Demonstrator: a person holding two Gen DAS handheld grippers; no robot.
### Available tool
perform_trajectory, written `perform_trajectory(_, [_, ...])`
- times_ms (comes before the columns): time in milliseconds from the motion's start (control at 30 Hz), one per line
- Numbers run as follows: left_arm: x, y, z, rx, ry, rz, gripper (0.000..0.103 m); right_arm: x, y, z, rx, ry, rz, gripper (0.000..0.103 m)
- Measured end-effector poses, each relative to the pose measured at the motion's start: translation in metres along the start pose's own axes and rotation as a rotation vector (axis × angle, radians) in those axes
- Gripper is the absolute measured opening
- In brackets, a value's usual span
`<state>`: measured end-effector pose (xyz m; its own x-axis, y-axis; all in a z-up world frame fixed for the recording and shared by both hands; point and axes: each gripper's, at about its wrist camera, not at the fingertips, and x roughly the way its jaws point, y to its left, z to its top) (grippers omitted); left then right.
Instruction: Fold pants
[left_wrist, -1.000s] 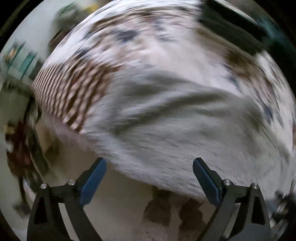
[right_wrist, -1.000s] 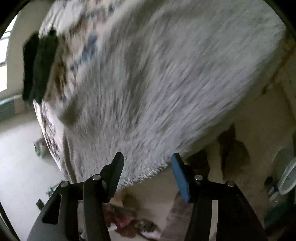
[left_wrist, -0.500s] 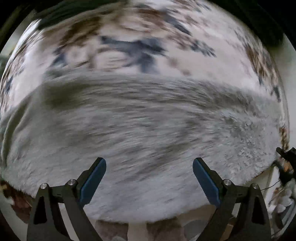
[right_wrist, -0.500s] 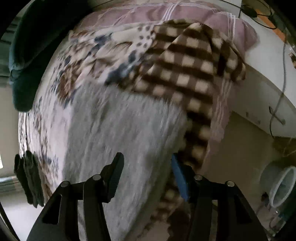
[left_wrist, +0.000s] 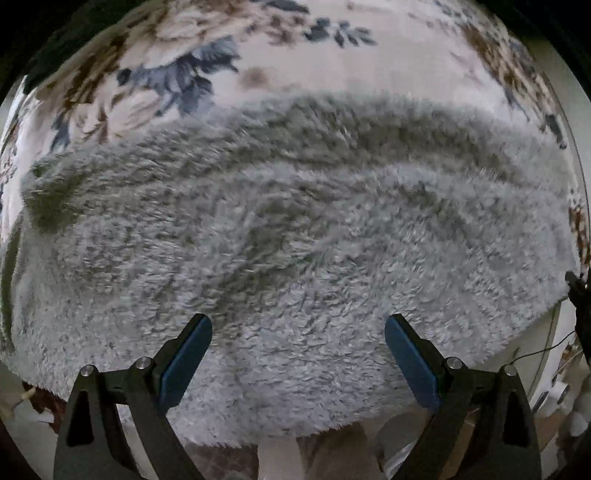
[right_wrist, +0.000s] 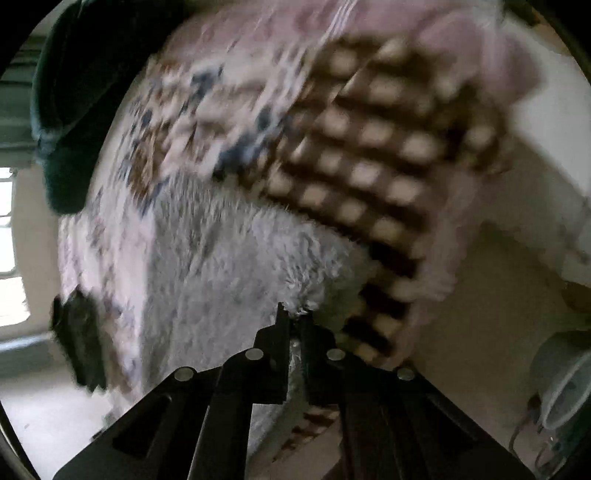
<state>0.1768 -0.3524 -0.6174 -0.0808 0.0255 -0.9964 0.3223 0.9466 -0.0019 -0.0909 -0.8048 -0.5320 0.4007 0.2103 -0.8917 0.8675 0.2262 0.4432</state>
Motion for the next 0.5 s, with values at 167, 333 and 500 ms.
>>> perform_trajectory(167, [0.040,-0.003,0.009,0.008,0.085,0.005,0.101,0.000,-0.021,0.006,0.077,-0.042,0.046,0.059])
perform_trajectory(333, [0.062,0.001,0.031,-0.022,0.150,-0.018,0.103,0.044,-0.039,0.003,0.128,0.044,0.122,0.063])
perform_trajectory(500, [0.065,0.007,0.054,-0.024,0.181,-0.030,0.103,0.062,-0.037,0.002,0.137,-0.014,0.191,0.062])
